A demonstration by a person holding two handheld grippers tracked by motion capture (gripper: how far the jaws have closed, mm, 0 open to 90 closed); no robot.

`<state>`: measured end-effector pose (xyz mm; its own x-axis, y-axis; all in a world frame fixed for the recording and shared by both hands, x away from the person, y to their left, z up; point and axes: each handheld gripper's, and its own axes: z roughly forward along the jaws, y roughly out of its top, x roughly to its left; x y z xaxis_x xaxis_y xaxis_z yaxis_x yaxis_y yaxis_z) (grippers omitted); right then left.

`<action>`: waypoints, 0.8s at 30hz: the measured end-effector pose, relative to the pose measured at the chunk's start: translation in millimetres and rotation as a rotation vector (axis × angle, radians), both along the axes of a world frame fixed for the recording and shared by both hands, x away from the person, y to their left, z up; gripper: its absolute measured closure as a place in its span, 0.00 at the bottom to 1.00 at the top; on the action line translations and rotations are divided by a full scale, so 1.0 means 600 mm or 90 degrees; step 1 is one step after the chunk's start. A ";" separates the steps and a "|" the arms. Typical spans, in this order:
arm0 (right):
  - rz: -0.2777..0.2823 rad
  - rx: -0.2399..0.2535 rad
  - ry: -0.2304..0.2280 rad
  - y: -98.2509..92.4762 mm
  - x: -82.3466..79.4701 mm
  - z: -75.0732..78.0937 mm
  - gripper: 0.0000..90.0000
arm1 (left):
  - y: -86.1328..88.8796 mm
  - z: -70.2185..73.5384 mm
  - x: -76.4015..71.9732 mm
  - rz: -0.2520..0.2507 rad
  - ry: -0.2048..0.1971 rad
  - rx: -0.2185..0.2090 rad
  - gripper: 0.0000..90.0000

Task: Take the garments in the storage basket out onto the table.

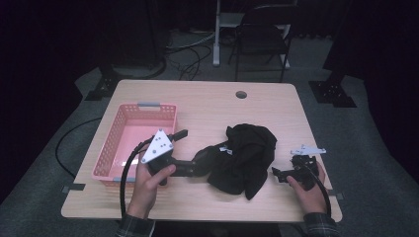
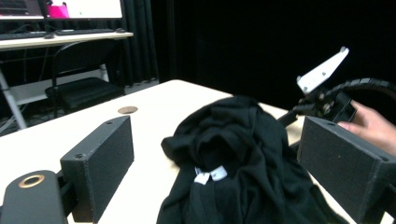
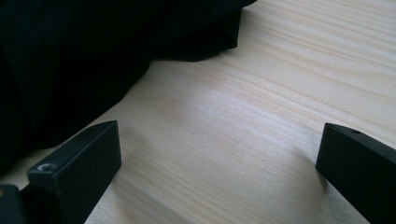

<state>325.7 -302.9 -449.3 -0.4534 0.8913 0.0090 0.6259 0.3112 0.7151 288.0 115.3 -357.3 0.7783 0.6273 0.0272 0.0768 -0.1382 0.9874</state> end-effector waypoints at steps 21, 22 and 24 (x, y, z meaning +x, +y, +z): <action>0.000 0.000 0.000 0.000 0.000 0.000 0.00 | -0.041 -0.112 -0.040 -0.013 -0.001 -0.056 0.12; 0.000 0.000 0.000 0.000 0.000 0.000 0.00 | -0.042 -0.115 -0.041 -0.015 0.000 -0.058 0.12; 0.000 0.000 0.000 0.000 0.000 0.000 0.00 | -0.044 -0.121 -0.042 -0.017 -0.001 -0.061 0.11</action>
